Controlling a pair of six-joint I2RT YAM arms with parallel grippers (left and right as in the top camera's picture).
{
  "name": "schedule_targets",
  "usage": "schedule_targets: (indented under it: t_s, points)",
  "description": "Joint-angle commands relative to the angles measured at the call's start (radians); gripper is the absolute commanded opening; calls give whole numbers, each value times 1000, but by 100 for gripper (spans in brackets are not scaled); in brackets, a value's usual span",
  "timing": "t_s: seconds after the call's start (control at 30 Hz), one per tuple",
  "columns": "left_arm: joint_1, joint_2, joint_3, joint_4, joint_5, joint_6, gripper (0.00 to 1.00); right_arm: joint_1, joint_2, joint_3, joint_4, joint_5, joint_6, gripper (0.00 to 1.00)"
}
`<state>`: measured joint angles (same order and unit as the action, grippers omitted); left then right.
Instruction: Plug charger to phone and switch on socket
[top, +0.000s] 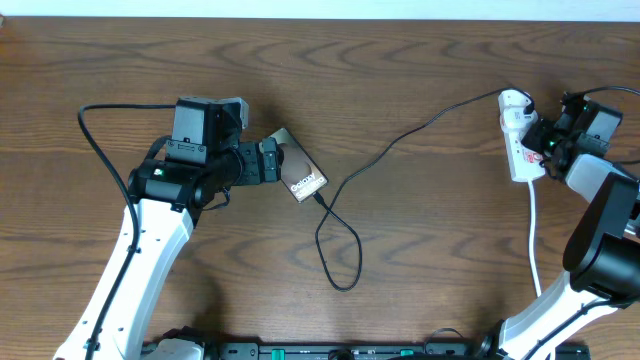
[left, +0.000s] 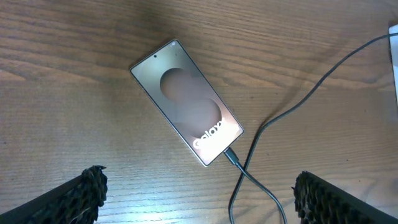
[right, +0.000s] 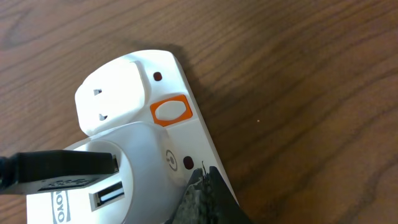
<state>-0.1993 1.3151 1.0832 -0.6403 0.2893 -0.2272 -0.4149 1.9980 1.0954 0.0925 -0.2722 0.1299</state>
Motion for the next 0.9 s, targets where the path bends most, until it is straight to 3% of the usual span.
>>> schedule_targets:
  t_s: [0.0, 0.87]
  points:
    - [-3, -9, 7, -7, 5, 17, 98, 82, 18, -9, -29, -105, 11, 1]
    - [-3, -8, 7, -10, 4, 17, 98, 189, 18, -9, -105, -161, 11, 1]
